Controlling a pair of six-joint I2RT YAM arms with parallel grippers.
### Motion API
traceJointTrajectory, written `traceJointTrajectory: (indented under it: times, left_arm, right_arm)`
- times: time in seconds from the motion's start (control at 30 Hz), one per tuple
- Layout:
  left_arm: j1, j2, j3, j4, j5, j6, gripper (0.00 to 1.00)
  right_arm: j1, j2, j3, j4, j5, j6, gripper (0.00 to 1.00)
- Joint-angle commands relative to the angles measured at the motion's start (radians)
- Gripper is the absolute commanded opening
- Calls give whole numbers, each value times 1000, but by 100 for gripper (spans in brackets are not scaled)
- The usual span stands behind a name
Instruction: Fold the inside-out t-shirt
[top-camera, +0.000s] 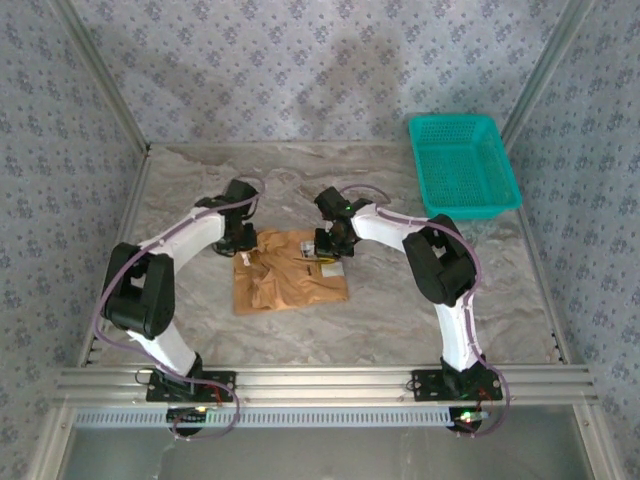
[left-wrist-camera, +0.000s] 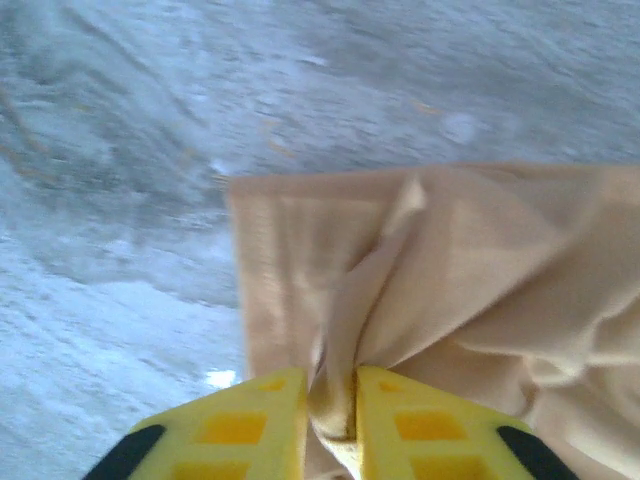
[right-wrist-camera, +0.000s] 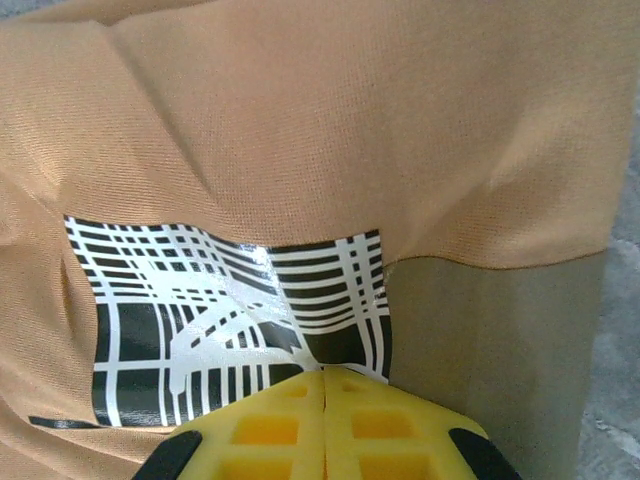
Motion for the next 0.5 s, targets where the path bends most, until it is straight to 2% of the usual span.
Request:
traceJointTrajectory:
  times: [0.0,0.03,0.13,0.27,0.37,0.47]
  left_arm:
    - [71,-37,-15,-47,-22,11,32]
    - [92,-42,-1,-65,-50,4,41]
    - [89,-68,64,-120,-142,-14,50]
    - [-26,-115,123,-124,-135,-43,56]
    - [-145,-120,125,-88,-19,-97,57]
    - [-241,-109,75,36,132,-192,55]
  right_arm:
    - [-4,-6,-13,-49,18,-23,7]
    - [-3,-11,1,-67,17,-28,8]
    - [1,-26,43,-91,7,-29,9]
    - [-8,-46,68,-95,-11,-28,11]
    - [-33,-34,80,-98,-12,-21,11]
    - [-67,-7,87,-79,-27,5,11]
